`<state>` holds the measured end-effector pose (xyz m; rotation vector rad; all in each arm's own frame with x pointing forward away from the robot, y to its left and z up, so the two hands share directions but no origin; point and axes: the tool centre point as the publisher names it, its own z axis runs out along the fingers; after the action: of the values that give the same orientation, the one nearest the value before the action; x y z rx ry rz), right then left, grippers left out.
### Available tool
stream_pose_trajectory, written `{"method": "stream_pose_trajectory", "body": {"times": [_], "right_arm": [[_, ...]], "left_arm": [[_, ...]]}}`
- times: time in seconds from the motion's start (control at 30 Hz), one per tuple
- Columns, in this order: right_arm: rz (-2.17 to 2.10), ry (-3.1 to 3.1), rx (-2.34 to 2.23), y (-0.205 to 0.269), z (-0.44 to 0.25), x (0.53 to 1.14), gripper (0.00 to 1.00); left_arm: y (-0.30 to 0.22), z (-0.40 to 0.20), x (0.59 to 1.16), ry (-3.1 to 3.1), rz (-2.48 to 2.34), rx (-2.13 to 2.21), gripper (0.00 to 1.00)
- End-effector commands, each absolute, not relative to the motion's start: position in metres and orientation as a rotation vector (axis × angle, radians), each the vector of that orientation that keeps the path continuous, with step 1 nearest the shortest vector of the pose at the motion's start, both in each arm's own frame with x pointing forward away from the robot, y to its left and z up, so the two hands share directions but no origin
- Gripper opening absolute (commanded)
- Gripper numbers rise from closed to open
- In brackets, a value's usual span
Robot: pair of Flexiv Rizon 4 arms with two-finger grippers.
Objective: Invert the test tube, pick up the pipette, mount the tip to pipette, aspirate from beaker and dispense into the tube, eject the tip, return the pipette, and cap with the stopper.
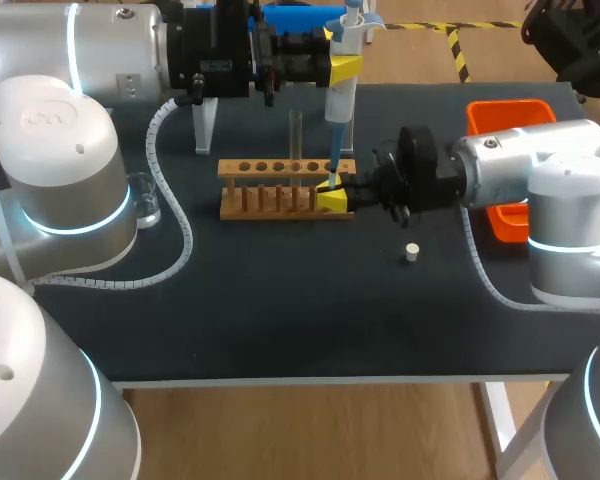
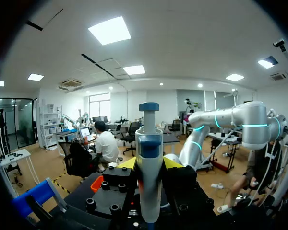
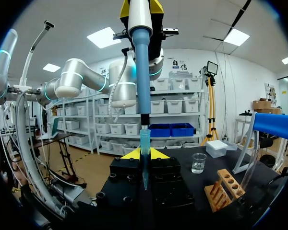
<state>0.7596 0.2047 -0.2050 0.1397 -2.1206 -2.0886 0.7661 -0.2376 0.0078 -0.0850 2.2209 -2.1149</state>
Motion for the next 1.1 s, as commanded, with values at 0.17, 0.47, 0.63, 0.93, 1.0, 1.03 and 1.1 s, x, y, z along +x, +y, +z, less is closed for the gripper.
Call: {"method": "stream_pose_trajectory", "body": {"times": [0.17,0.47,0.63,0.93,1.0,1.03,1.1], "right_arm": [[-2.09,-2.129,0.134,0.2048,-0.2023,0.757,0.0],[-2.092,-2.129,0.134,0.2041,-0.2013,0.7566,0.0],[-2.094,-2.128,0.135,0.2044,-0.2001,0.7565,0.0],[-2.098,-2.125,0.137,0.2045,-0.1981,0.757,0.0],[-2.1,-2.125,0.138,0.2045,-0.1979,0.757,0.0],[-2.1,-2.124,0.138,0.2045,-0.1978,0.757,0.0],[-2.101,-2.124,0.137,0.2044,-0.1976,0.7571,0.0]], "left_arm": [[-0.2365,0.0077,0.7653,2.22,-2.116,-0.085,0.0],[-0.2365,0.0077,0.7653,2.22,-2.116,-0.085,0.0],[-0.2365,0.0077,0.7653,2.22,-2.116,-0.085,0.0],[-0.2365,0.0077,0.7653,2.22,-2.116,-0.085,0.0],[-0.2365,0.0077,0.7653,2.22,-2.116,-0.085,0.0],[-0.2365,0.0077,0.7653,2.22,-2.116,-0.085,0.0],[-0.2365,0.0077,0.7653,2.22,-2.116,-0.085,0.0]]}}
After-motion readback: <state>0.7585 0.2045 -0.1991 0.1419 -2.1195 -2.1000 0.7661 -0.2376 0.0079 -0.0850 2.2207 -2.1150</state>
